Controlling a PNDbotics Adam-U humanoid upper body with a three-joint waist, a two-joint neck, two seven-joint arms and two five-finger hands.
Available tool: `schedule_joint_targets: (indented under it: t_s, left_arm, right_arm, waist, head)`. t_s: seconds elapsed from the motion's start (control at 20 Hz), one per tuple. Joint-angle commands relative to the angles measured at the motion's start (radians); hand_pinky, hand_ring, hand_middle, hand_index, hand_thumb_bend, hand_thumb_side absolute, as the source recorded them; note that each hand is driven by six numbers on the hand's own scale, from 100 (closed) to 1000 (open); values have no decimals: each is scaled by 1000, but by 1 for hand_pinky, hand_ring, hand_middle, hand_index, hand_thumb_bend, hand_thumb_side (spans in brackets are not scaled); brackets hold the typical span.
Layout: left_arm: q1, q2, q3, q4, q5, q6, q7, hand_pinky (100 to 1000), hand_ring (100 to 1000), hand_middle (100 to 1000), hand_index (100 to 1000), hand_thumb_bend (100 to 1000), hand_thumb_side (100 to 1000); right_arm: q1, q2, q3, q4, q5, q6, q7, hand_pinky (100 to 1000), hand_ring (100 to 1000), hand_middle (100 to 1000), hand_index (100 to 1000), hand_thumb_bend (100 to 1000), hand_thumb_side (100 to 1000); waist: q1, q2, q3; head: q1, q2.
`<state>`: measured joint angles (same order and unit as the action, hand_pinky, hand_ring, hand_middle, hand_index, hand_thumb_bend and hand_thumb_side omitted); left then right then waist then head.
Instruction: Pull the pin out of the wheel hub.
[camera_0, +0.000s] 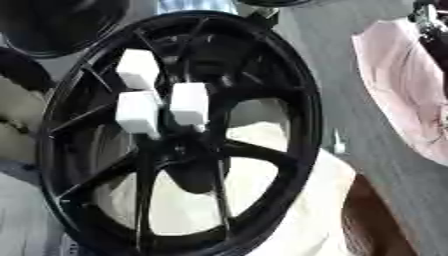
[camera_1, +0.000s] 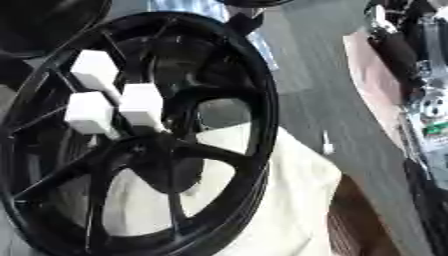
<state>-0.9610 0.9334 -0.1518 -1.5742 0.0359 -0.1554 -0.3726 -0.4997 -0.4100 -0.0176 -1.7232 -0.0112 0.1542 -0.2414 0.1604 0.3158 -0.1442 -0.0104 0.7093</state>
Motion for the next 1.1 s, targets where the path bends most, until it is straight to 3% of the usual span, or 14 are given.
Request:
schedule_joint_targets:
  t_s: [0.05, 0.55, 1.1]
  left_arm:
    - [-19, 41, 6, -8, -13, -5, -19, 709, 638, 614, 770, 476, 729]
    - [-38, 41, -38, -22, -96, 1, -86, 712, 656, 623, 777, 509, 710]
    - [-52, 39, -140, -81, -159, 88, -226, 712, 658, 626, 780, 489, 722]
  right_arm:
    - [-10, -27, -3, -23, -5, 0, 0, 868, 748, 704, 783, 100, 521]
    - [-9, -30, -1, -21, -4, 1, 1, 868, 748, 705, 783, 100, 522]
    - [-10, -33, 3, -20, -2, 2, 5, 867, 748, 705, 782, 100, 523]
  waist:
    - [-5, -22, 0]
    - [-3, -24, 1]
    - [2, -27, 0]
  head:
    - [1, -11]
    - [4, -10]
    - [8, -10]
